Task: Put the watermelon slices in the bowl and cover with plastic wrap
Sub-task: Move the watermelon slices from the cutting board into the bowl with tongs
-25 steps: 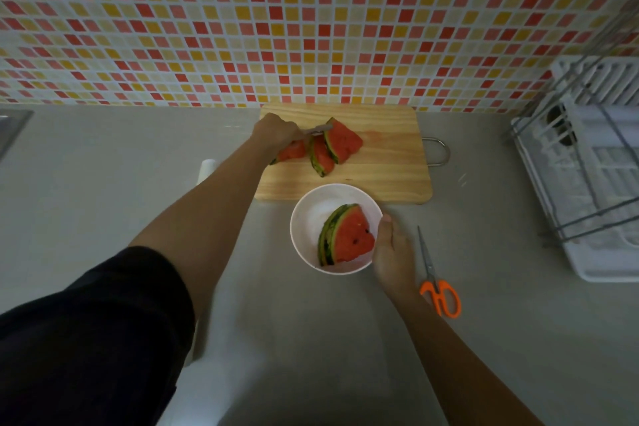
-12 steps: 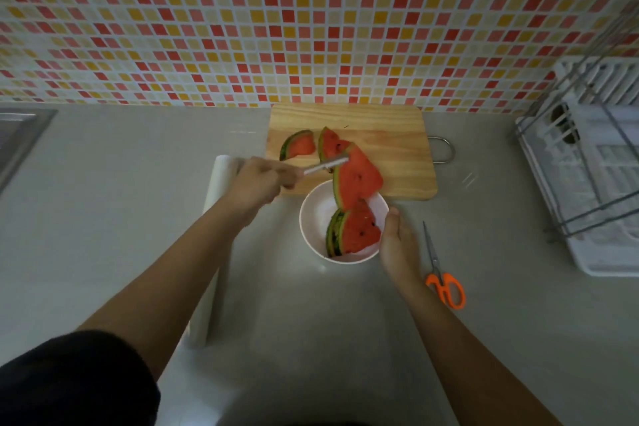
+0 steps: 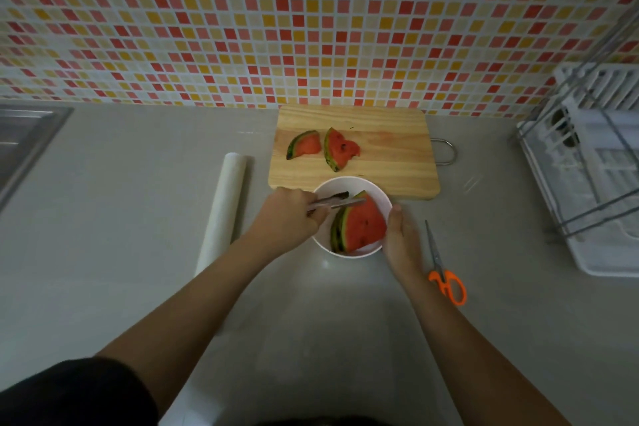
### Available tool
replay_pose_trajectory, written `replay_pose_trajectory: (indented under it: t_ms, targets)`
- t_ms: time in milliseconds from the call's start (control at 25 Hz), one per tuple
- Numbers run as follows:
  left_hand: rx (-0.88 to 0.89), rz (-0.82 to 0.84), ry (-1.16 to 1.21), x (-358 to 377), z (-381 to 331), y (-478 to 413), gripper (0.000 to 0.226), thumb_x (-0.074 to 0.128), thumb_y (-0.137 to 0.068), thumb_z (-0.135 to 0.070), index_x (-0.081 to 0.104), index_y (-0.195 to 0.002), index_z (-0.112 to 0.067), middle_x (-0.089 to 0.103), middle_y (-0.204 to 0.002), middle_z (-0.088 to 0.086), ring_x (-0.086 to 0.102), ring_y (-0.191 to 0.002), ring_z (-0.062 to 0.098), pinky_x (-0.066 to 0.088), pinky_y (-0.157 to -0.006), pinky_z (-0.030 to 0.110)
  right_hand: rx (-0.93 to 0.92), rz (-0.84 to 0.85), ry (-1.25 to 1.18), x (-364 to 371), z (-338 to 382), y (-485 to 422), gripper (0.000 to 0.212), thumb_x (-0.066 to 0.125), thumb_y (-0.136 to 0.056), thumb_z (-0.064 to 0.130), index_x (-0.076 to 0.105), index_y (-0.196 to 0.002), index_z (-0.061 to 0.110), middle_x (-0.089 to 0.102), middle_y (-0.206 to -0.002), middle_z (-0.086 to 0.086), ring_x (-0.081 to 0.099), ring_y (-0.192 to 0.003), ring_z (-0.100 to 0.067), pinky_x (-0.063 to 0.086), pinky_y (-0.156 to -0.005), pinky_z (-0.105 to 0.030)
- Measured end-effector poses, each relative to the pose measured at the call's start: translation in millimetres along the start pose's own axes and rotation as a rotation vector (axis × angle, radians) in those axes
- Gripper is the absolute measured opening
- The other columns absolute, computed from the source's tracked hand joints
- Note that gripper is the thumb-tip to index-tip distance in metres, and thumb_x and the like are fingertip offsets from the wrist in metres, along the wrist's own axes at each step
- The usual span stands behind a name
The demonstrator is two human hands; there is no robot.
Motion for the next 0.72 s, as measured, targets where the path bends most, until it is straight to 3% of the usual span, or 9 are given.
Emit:
replay_pose_trajectory:
  t_ms: [120,200,320,480,560,640,720]
  targets:
    - [-0.026,-0.162,0.008,-18,3,-15,0.030,0.055,-0.090,-0.030,0.072,-0.085,-0.005,0.070,-0.075,0.015,0.063,-0.073,0.031,0.032,-0.059,0.028,0.003,-0.013,-0.027,1,-3,0,0.055,0.021,-0.095,0.048,0.053,-0.124,0.014,0.057,-0.125,-0.014,0.051,-0.115,-0.031,0.031,-0.086,-0.031]
    - [-0.284,-0.164,0.193,-20,20,-35,0.038,0.055,-0.091,-0.032,0.070,-0.076,0.000,0.066,-0.070,0.017,0.061,-0.068,0.029,0.032,-0.057,0.029,0.014,-0.016,-0.027,2,-5,-1,0.057,0.020,-0.094,0.052,0.055,-0.122,0.016,0.059,-0.122,-0.013,0.053,-0.112,-0.031,0.032,-0.084,-0.031]
    - [-0.594,-0.084,0.422,-2,41,-57,0.047,0.059,-0.087,-0.038,0.071,-0.081,0.007,0.061,-0.068,0.014,0.057,-0.066,0.025,0.040,-0.059,0.030,0.016,-0.017,0.027,1,-5,-2,0.061,0.018,-0.092,0.055,0.055,-0.121,0.016,0.061,-0.120,-0.014,0.054,-0.110,-0.031,0.033,-0.082,-0.031]
    - [-0.658,-0.060,0.483,22,47,-78,0.042,0.061,-0.083,-0.036,0.070,-0.089,0.004,0.072,-0.090,0.018,0.066,-0.089,0.034,0.055,-0.080,0.038,0.019,-0.012,0.039,0,-6,-3,0.059,0.019,-0.093,0.053,0.056,-0.119,0.016,0.061,-0.116,-0.015,0.055,-0.107,-0.031,0.033,-0.081,-0.031]
    - [-0.685,-0.064,0.493,26,50,-81,0.042,0.060,-0.081,-0.035,0.069,-0.093,0.004,0.072,-0.096,0.020,0.066,-0.096,0.035,0.054,-0.086,0.043,-0.002,-0.009,0.031,1,-5,-2,0.057,0.019,-0.094,0.052,0.057,-0.118,0.017,0.062,-0.115,-0.014,0.056,-0.106,-0.029,0.033,-0.082,-0.030]
    - [-0.686,-0.064,0.457,26,50,-83,0.045,0.060,-0.081,-0.038,0.068,-0.092,0.005,0.072,-0.096,0.020,0.067,-0.094,0.034,0.055,-0.084,0.041,-0.018,-0.015,0.010,1,-4,-2,0.056,0.021,-0.093,0.052,0.059,-0.114,0.018,0.063,-0.111,-0.012,0.057,-0.104,-0.028,0.035,-0.082,-0.031]
    - [-0.632,-0.062,0.339,23,45,-85,0.039,0.059,-0.084,-0.034,0.066,-0.081,0.005,0.071,-0.086,0.018,0.065,-0.080,0.031,0.052,-0.069,0.033,-0.031,-0.016,-0.003,1,-5,-3,0.055,0.021,-0.092,0.053,0.061,-0.110,0.018,0.063,-0.104,-0.009,0.057,-0.098,-0.026,0.038,-0.081,-0.032]
Point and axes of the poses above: each hand's wrist, its own y-axis away from the middle knuckle, its own x-axis out of the palm, z = x × y, the point moved 4 cm from there along -y, towards the middle knuckle
